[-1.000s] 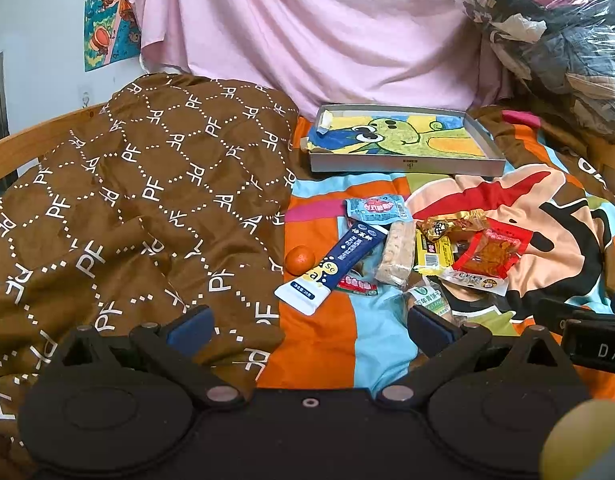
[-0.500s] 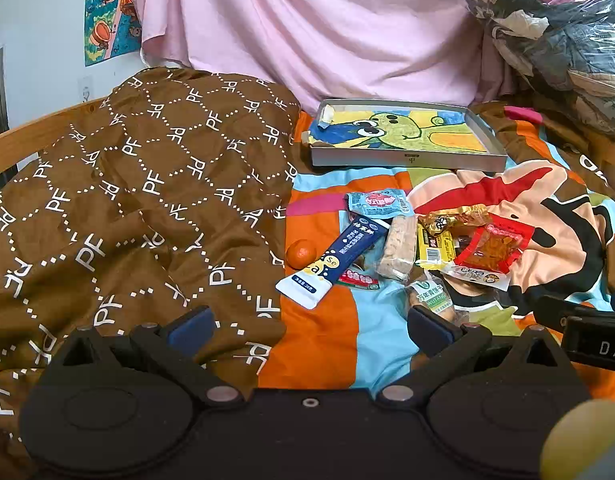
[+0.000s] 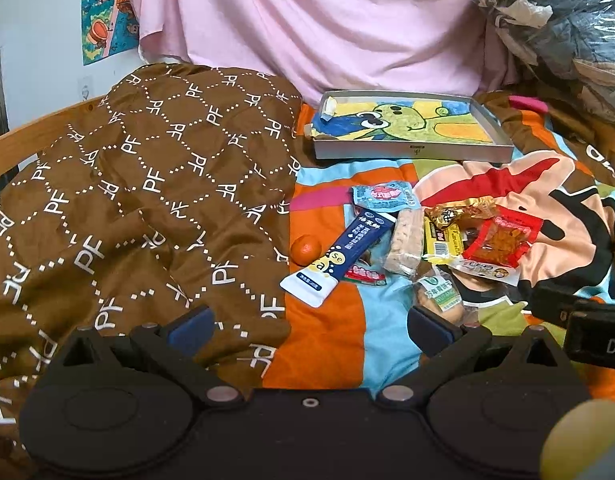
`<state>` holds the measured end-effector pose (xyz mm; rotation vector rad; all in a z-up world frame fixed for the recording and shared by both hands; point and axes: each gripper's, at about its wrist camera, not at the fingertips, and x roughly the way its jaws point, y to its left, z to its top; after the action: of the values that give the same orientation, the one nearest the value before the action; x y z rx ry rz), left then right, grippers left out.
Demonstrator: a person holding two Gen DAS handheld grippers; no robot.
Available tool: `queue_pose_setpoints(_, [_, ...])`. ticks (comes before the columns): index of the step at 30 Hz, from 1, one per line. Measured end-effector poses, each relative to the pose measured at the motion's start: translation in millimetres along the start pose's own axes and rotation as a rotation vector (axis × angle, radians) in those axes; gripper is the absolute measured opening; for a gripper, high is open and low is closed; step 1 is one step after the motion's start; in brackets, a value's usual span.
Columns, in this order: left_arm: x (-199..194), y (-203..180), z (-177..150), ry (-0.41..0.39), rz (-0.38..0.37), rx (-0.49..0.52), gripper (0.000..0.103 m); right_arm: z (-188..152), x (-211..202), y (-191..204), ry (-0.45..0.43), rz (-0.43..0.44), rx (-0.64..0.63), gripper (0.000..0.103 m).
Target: Organize snacks
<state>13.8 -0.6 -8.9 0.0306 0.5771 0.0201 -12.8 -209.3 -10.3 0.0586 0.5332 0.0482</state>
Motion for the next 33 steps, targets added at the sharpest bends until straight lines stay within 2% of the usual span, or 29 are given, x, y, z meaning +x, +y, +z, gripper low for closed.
queue_pose_setpoints(5, [20.3,3.9,14.4,0.048,-0.028,0.023,0.102,12.9,12.4,4.9,0.007,0.120,-0.036,0.103])
queue_pose_setpoints(9, [41.6,12.0,27.2,0.078,-0.038,0.023,0.102,20.0,29.4,14.0,0.043,0.242,-0.131,0.103])
queue_pose_setpoints(13, [62.5,15.9,37.3,0.090,-0.055,0.051,0.102,17.8,43.0,21.9,0.077,0.293,-0.211,0.103])
queue_pose_setpoints(19, [99.7,14.0,51.0,0.113,-0.098,0.134,0.102,14.7,66.4,32.3,0.157,0.315,-0.322,0.103])
queue_pose_setpoints(23, [123.8,13.2,54.3,0.159,-0.157,0.168,0.102,13.6,82.3,36.2,0.195,0.306,-0.356,0.103])
queue_pose_setpoints(27, [145.8,15.6,55.5,0.209,-0.203,0.183,0.102,14.9,98.8,31.8,0.244,0.340,-0.302,0.102])
queue_pose_setpoints(31, [162.5,17.2,58.8,0.239,-0.239,0.192,0.101,14.5,113.4,28.8,0.285,0.356,-0.264,0.093])
queue_pose_setpoints(33, [169.1,16.9,60.9,0.258,-0.250,0.196,0.097,13.1,119.3,27.8,0.297,0.355,-0.253,0.090])
